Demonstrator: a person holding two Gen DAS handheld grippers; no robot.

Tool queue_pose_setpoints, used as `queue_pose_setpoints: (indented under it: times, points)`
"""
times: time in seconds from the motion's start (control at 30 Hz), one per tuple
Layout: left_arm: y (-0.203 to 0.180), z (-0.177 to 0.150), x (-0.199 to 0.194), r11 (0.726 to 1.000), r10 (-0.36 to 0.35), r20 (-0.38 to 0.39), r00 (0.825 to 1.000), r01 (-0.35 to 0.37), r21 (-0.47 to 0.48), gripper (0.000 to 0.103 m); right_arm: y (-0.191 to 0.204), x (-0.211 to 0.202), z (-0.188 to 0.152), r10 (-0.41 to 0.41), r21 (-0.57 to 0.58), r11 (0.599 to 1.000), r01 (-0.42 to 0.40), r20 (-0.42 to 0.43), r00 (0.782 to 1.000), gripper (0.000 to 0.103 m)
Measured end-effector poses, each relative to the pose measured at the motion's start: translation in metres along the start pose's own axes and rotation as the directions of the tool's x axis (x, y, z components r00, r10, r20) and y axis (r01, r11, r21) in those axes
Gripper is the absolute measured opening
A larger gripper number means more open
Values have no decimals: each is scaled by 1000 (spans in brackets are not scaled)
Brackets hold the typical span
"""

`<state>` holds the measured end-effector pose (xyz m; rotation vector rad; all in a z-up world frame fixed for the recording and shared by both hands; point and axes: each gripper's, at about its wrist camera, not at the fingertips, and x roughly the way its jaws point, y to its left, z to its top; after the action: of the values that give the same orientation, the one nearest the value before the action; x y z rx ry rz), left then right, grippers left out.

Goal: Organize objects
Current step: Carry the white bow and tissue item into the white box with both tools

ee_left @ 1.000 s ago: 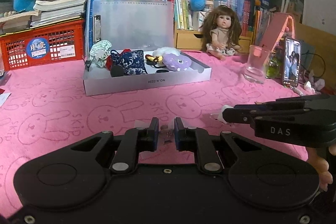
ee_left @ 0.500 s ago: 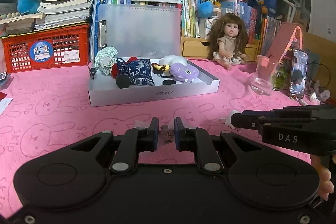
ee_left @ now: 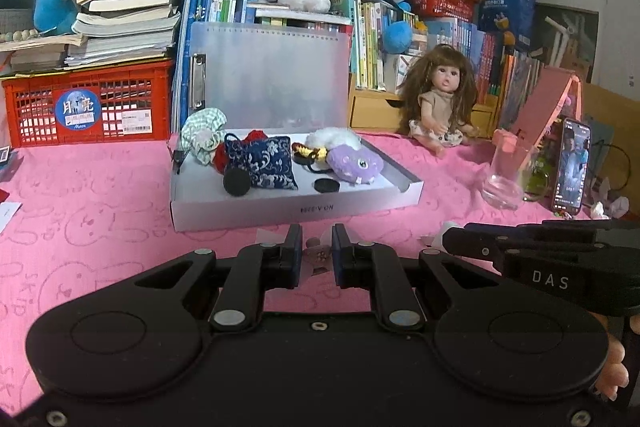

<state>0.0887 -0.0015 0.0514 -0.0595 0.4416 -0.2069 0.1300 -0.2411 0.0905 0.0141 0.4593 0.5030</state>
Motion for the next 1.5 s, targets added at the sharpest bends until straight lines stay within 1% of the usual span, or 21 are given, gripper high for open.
queue_pose_setpoints:
  times: [0.4, 0.87, 1.3, 1.5]
  points:
    - [5, 16, 8, 1000, 13, 28, 1000, -13, -1, 14, -6, 8, 16, -13, -1, 1000, 13, 30, 999, 22]
    - [19, 40, 23, 998, 24, 41, 999, -22, -52, 14, -7, 23, 35, -26, -2, 1000, 26, 46, 999, 22]
    - [33, 49, 46, 995, 37, 22, 999, -34, -90, 14, -13, 39, 42, -26, 23, 999, 25, 38, 999, 22]
    - [43, 53, 56, 991, 45, 10, 999, -44, -126, 14, -16, 45, 45, -31, 32, 999, 30, 34, 999, 22]
